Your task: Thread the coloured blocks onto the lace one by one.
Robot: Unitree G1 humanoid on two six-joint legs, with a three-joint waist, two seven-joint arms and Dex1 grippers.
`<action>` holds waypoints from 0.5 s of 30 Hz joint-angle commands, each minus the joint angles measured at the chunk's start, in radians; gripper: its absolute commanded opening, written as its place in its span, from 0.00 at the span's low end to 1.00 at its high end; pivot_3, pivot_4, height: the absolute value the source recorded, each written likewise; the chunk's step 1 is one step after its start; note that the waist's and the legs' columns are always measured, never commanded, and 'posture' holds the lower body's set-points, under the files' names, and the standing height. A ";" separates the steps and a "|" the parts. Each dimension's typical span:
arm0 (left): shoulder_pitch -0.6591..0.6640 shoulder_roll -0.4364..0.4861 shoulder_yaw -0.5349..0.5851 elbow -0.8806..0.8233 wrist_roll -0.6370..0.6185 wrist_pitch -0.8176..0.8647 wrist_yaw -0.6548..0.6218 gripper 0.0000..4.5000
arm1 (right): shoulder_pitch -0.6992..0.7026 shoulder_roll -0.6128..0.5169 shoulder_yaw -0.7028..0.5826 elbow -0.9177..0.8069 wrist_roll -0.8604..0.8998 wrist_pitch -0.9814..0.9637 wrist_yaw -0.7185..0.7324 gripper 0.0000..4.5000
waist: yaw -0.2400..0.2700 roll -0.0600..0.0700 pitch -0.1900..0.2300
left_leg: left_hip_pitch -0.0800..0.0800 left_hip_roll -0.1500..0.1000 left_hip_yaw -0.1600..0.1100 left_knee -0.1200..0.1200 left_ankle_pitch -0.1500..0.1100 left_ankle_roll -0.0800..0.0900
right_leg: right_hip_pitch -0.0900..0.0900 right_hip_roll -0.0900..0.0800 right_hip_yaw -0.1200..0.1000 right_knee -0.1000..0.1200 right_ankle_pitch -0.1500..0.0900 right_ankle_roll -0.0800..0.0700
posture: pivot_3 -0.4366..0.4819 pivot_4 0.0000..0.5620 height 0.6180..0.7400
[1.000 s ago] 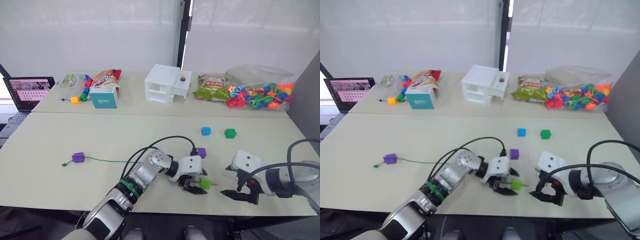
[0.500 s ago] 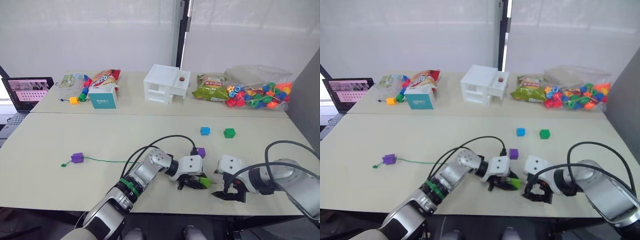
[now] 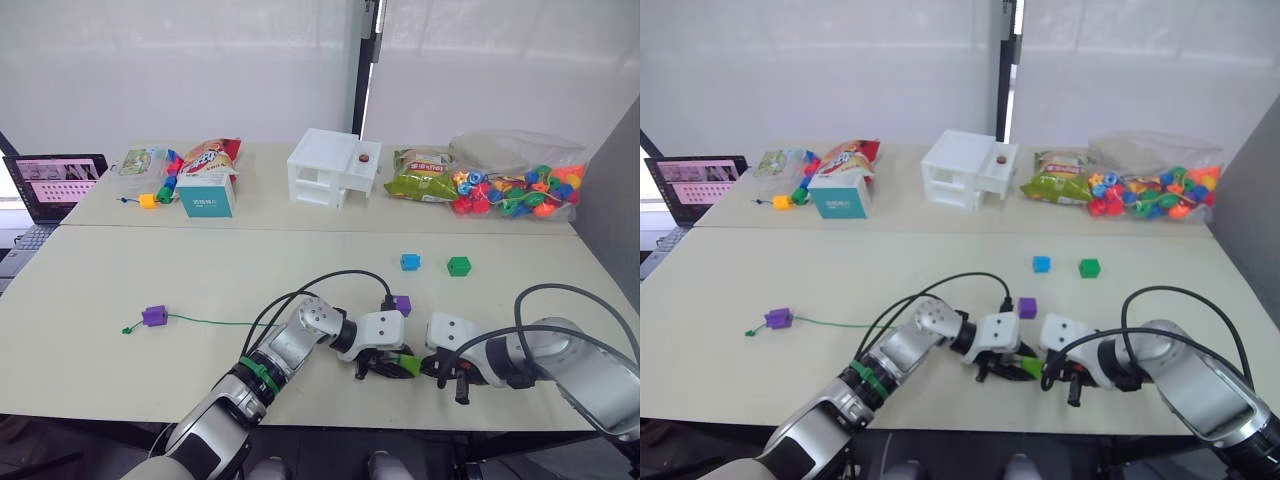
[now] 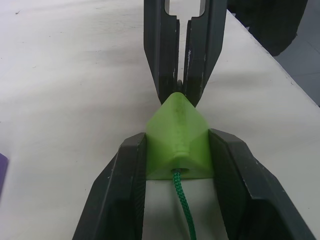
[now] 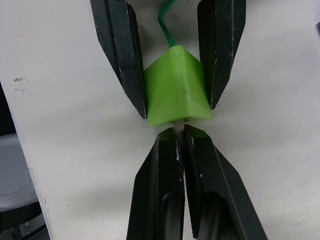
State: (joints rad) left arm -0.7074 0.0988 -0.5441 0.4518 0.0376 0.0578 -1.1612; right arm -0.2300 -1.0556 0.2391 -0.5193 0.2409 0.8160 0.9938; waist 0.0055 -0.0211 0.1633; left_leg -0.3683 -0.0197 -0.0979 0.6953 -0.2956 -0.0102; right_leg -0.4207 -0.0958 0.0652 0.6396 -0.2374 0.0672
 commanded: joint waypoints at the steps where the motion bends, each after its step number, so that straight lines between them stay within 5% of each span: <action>1: 0.012 0.037 0.026 -0.027 -0.006 -0.033 -0.007 0.30 | -0.011 0.000 0.007 0.001 -0.013 -0.011 0.003 0.00 | -0.004 0.000 0.000 | 0.000 0.000 0.000 0.000 0.000 0.000 | 0.000 0.000 0.000 0.000 0.000 0.000 | 0.48 0.27 1.00; 7: -0.018 0.188 0.078 -0.002 0.042 -0.198 0.033 0.30 | -0.042 -0.009 0.013 0.008 -0.026 -0.046 0.028 0.00 | -0.017 0.000 0.000 | 0.000 0.000 0.000 0.000 0.000 0.000 | -0.001 0.000 0.000 0.001 0.000 0.000 | 0.48 0.27 1.00; 15: 0.087 0.451 0.232 -0.073 -0.090 -0.193 -0.083 0.30 | -0.099 0.000 0.011 0.036 -0.025 -0.078 0.078 0.00 | -0.029 0.000 0.000 | 0.001 0.002 -0.001 -0.001 0.000 0.000 | -0.002 0.001 0.000 0.002 0.000 0.000 | 0.48 0.27 1.00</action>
State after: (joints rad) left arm -0.6518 0.5146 -0.3547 0.4025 -0.0162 -0.1509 -1.2196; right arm -0.3141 -1.0522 0.2662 -0.4886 0.2181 0.7611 1.0633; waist -0.0239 -0.0206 0.1632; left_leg -0.3679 -0.0181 -0.0986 0.6941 -0.2955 -0.0105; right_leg -0.4231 -0.0948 0.0650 0.6416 -0.2374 0.0671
